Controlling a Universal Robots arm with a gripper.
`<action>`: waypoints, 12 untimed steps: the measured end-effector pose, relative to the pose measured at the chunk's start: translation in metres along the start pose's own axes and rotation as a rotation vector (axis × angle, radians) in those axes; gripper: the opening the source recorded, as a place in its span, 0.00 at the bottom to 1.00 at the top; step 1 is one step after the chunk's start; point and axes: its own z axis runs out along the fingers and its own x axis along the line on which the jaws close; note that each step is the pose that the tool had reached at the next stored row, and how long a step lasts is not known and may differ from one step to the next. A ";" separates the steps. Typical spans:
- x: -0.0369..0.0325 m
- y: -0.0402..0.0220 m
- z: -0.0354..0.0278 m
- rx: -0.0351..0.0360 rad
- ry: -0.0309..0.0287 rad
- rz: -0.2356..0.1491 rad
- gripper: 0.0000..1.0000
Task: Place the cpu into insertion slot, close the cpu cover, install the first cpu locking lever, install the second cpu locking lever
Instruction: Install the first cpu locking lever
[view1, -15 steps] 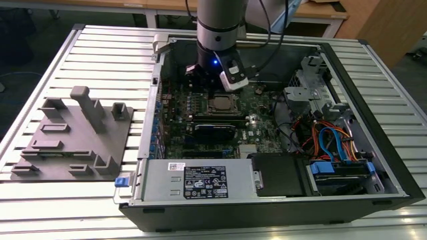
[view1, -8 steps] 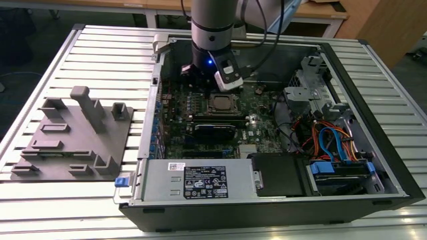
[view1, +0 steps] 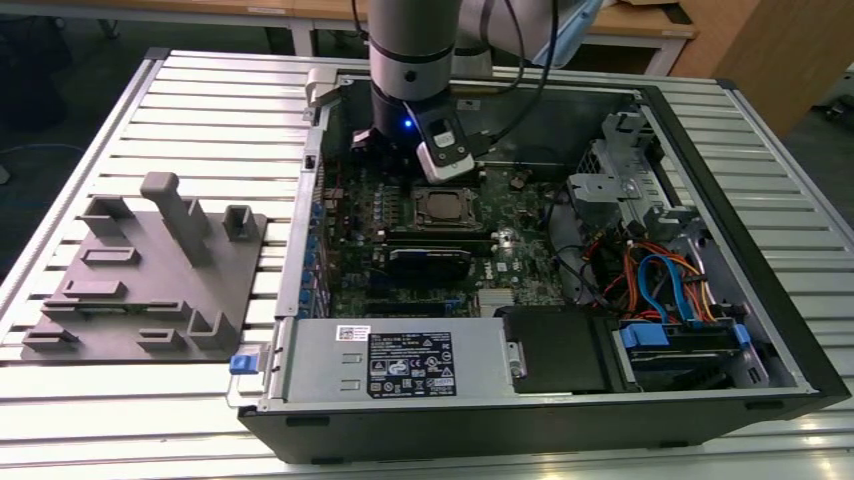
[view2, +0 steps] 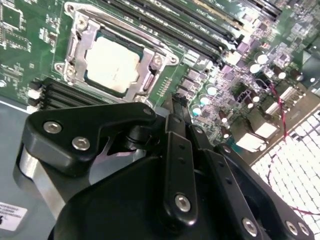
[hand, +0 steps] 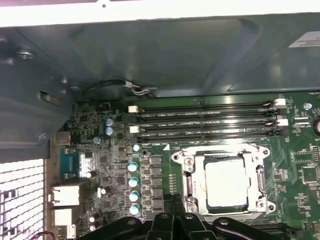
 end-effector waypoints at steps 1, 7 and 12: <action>0.0000 0.0000 0.0000 0.0000 0.0000 0.000 0.10; 0.0014 0.0018 0.0001 0.0006 0.0000 0.000 0.10; 0.0017 0.0057 -0.0010 0.0067 -0.0004 0.000 0.10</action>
